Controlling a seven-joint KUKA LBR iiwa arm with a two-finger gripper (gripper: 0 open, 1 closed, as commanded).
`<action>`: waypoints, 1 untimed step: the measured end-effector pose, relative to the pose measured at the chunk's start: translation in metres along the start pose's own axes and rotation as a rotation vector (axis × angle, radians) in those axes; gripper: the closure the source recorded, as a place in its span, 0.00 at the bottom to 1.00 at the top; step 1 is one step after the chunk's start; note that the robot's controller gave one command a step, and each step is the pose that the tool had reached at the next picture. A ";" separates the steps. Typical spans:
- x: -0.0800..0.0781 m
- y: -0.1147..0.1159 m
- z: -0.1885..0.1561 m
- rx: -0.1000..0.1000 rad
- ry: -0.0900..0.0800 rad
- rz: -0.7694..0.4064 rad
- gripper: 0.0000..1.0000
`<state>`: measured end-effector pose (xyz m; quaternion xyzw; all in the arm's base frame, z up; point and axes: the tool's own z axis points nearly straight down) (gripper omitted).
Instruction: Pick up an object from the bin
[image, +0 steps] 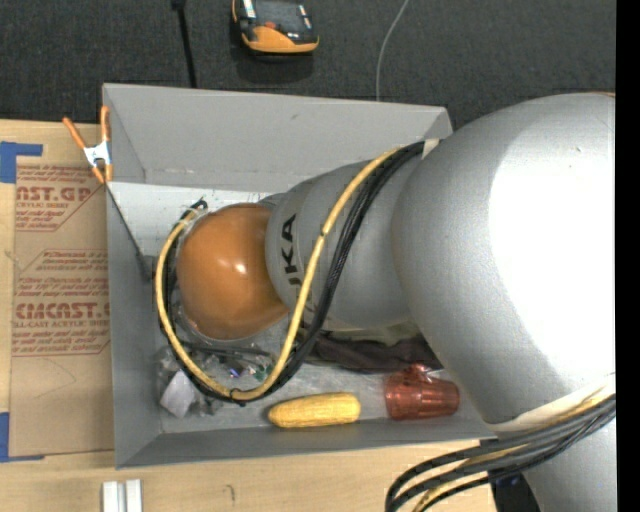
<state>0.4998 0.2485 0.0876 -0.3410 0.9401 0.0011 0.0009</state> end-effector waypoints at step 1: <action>0.000 0.001 -0.091 0.000 0.004 -0.001 1.00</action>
Offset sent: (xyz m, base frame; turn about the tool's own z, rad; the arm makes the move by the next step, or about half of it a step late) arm 0.0001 0.0001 0.0100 0.0000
